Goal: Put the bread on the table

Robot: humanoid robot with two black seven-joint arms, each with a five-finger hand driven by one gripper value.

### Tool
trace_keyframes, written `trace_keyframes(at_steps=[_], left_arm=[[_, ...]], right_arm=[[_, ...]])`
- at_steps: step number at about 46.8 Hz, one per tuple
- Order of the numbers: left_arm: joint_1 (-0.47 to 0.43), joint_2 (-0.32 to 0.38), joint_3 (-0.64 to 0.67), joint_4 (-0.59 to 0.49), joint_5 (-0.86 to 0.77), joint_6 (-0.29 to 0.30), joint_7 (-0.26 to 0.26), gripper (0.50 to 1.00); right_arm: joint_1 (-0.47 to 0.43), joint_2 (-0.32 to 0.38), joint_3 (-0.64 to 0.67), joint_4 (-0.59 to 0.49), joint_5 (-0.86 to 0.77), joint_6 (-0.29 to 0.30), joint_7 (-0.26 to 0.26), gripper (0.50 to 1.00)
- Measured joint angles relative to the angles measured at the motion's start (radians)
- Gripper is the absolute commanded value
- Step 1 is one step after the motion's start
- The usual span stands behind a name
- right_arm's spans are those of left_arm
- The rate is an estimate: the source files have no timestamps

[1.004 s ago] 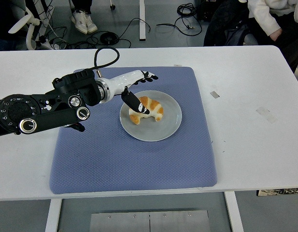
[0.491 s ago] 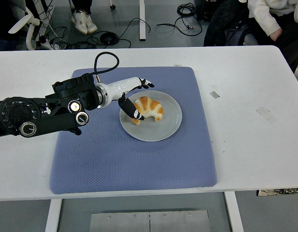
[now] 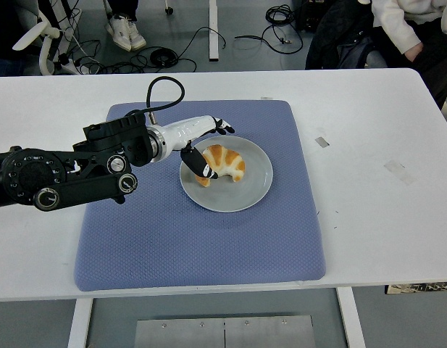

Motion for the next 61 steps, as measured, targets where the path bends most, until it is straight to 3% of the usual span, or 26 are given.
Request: trace_keyframes(at_steps=[28, 51, 61], left_arm=[[0.007, -0.016, 0.025, 0.017, 0.003, 0.0, 0.0, 0.821], [0.018, -0.045, 0.025, 0.055, 0.072, 0.0, 0.0, 0.816], [0.023, -0.054, 0.025, 0.063, 0.077, 0.0, 0.0, 0.757]], right_arm=[[0.0, 0.0, 0.0, 0.0, -0.001, 0.0, 0.0, 1.0], [0.0, 0.0, 0.0, 0.0, 0.0, 0.0, 0.0, 1.0], [0.0, 0.0, 0.0, 0.0, 0.0, 0.0, 0.0, 1.0]])
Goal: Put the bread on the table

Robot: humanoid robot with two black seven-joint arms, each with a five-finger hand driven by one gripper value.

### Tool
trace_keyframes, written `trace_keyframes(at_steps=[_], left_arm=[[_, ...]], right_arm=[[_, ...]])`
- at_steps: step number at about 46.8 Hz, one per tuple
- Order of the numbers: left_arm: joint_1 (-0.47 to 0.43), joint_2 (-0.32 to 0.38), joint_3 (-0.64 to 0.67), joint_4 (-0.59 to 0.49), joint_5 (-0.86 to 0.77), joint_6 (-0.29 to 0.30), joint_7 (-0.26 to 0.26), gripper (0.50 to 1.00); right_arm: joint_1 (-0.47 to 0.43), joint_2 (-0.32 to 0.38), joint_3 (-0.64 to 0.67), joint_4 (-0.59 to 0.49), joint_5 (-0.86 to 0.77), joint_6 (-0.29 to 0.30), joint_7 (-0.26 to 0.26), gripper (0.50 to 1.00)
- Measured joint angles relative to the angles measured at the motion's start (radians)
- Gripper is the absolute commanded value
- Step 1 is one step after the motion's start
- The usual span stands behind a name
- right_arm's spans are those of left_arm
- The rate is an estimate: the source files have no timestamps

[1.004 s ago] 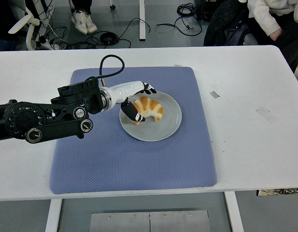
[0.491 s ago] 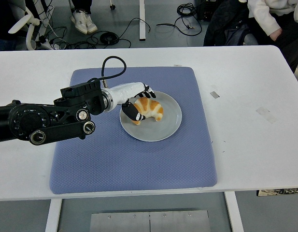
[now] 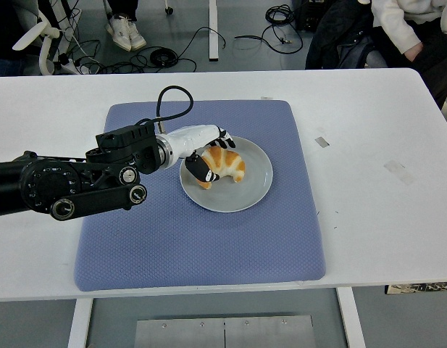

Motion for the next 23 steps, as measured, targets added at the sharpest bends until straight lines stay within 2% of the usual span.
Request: trace_keyframes(at_steps=[20, 23], left_arm=[[0.007, -0.003, 0.001, 0.02, 0.041, 0.006, 0.0, 0.752], [0.007, -0.003, 0.001, 0.02, 0.041, 0.006, 0.0, 0.724]], right_arm=[[0.0, 0.0, 0.0, 0.0, 0.0, 0.0, 0.0, 1.0], [0.0, 0.0, 0.0, 0.0, 0.0, 0.0, 0.0, 1.0]])
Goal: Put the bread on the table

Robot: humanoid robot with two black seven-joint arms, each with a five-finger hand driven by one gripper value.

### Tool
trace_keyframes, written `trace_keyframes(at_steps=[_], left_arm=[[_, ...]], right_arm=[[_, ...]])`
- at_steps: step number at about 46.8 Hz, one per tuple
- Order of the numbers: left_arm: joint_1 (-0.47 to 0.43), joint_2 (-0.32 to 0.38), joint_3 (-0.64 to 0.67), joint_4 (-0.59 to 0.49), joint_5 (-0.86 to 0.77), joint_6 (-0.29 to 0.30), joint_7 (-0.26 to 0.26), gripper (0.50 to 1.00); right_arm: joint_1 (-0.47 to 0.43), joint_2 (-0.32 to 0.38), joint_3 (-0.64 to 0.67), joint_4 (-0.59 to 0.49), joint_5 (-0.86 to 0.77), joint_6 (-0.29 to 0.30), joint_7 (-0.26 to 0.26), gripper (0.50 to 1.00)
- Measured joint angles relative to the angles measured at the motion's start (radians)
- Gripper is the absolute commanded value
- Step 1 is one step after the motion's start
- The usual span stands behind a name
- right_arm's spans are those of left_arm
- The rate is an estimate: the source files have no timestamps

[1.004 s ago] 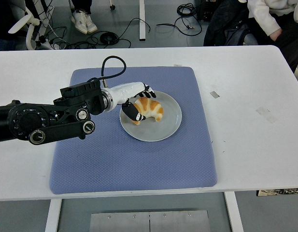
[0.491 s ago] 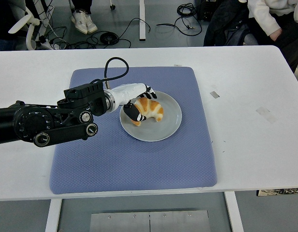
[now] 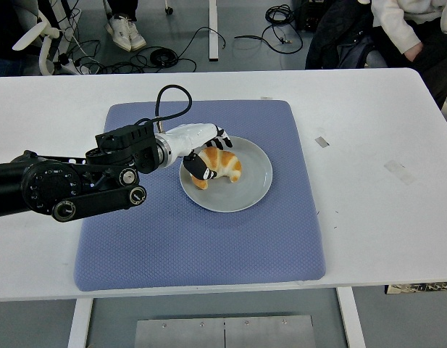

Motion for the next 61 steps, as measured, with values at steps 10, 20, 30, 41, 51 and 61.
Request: trace_keyframes(at_steps=[10, 20, 30, 41, 51, 61], left_arm=[[-0.001, 0.001, 0.0, 0.0, 0.001, 0.0, 0.0, 0.637], [-0.003, 0.001, -0.001, 0.0, -0.001, -0.001, -0.002, 0.616], [-0.003, 0.001, -0.002, -0.001, -0.003, -0.002, -0.004, 0.528], [-0.005, 0.002, -0.003, -0.001, -0.018, -0.012, -0.008, 0.5], [-0.016, 0.008, -0.016, -0.001, -0.058, -0.011, -0.008, 0.5], [-0.062, 0.043, -0.027, -0.002, -0.104, -0.011, -0.008, 0.5]], right_arm=[[0.0, 0.0, 0.0, 0.0, 0.0, 0.0, 0.0, 1.0], [0.0, 0.0, 0.0, 0.0, 0.0, 0.0, 0.0, 1.0], [0.0, 0.0, 0.0, 0.0, 0.0, 0.0, 0.0, 1.0], [0.0, 0.0, 0.0, 0.0, 0.0, 0.0, 0.0, 1.0], [0.0, 0.0, 0.0, 0.0, 0.0, 0.0, 0.0, 1.0], [0.0, 0.0, 0.0, 0.0, 0.0, 0.0, 0.0, 1.0]])
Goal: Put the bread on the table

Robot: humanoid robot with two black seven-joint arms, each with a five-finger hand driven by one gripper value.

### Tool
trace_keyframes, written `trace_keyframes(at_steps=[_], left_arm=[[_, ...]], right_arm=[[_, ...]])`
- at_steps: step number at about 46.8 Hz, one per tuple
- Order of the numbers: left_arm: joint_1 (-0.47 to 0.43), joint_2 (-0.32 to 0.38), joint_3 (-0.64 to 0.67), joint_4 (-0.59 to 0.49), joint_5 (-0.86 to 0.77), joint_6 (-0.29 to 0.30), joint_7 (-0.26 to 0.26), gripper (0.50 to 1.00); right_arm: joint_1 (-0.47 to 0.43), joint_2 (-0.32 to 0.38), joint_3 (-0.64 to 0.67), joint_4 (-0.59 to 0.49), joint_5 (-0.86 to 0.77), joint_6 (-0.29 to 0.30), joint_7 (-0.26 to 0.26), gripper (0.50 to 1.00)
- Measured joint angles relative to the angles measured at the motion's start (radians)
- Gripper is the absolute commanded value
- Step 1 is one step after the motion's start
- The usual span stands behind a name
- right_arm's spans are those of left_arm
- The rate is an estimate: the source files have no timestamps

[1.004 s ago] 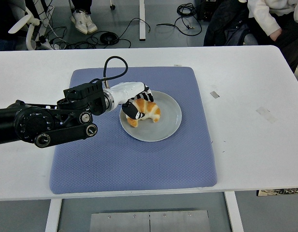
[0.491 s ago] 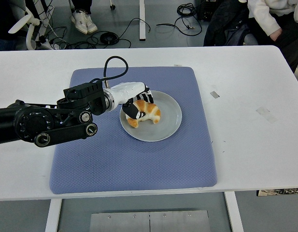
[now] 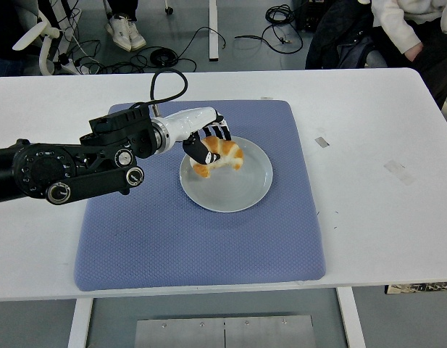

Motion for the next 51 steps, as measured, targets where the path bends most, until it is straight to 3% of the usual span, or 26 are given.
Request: trace_keyframes(at_steps=[35, 51], left_arm=[[-0.022, 0.238, 0.017, -0.007, 0.004, -0.009, -0.01, 0.521], [0.032, 0.253, 0.025, -0.001, 0.003, 0.027, -0.04, 0.521]], right_arm=[[0.0, 0.0, 0.0, 0.0, 0.0, 0.0, 0.0, 1.0], [0.0, 0.0, 0.0, 0.0, 0.0, 0.0, 0.0, 1.0]])
